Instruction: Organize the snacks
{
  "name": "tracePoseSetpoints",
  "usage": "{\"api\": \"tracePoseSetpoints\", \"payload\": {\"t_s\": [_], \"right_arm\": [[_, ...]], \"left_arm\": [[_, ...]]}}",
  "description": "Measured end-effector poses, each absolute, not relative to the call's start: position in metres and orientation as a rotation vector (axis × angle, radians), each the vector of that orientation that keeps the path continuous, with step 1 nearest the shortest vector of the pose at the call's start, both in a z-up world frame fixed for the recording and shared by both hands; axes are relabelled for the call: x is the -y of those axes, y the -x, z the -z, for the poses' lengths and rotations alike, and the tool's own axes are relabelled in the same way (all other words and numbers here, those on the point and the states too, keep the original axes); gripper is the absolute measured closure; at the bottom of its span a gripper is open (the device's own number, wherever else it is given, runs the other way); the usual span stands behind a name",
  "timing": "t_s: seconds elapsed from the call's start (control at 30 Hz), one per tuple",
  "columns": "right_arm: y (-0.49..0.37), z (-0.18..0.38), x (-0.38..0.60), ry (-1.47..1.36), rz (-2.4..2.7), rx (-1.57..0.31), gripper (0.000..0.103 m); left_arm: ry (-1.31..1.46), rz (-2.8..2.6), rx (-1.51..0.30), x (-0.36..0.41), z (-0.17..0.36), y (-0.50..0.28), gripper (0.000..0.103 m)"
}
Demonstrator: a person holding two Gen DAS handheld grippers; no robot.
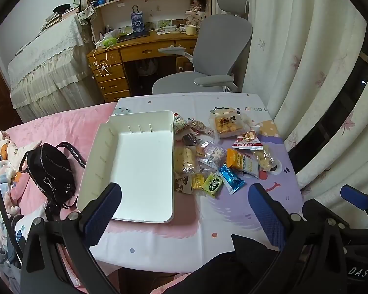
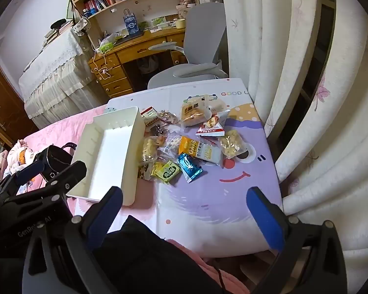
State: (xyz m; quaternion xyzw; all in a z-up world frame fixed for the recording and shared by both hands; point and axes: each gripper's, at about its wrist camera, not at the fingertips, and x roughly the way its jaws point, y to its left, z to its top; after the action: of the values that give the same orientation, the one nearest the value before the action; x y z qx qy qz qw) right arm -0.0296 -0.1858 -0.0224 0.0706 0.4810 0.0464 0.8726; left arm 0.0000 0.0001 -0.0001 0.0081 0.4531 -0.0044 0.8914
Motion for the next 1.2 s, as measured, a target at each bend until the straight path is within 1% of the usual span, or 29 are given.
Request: {"api": "tracePoseSetpoints", "payload": {"t_s": [1.2], "right_arm": [[0.0206, 0.0223, 0.1859, -0.146, -0.095, -1.011, 0.002]], "left_arm": [[-0.020, 0.006, -0.938, 0.0007, 0.0005, 0.0011, 0.000]]}}
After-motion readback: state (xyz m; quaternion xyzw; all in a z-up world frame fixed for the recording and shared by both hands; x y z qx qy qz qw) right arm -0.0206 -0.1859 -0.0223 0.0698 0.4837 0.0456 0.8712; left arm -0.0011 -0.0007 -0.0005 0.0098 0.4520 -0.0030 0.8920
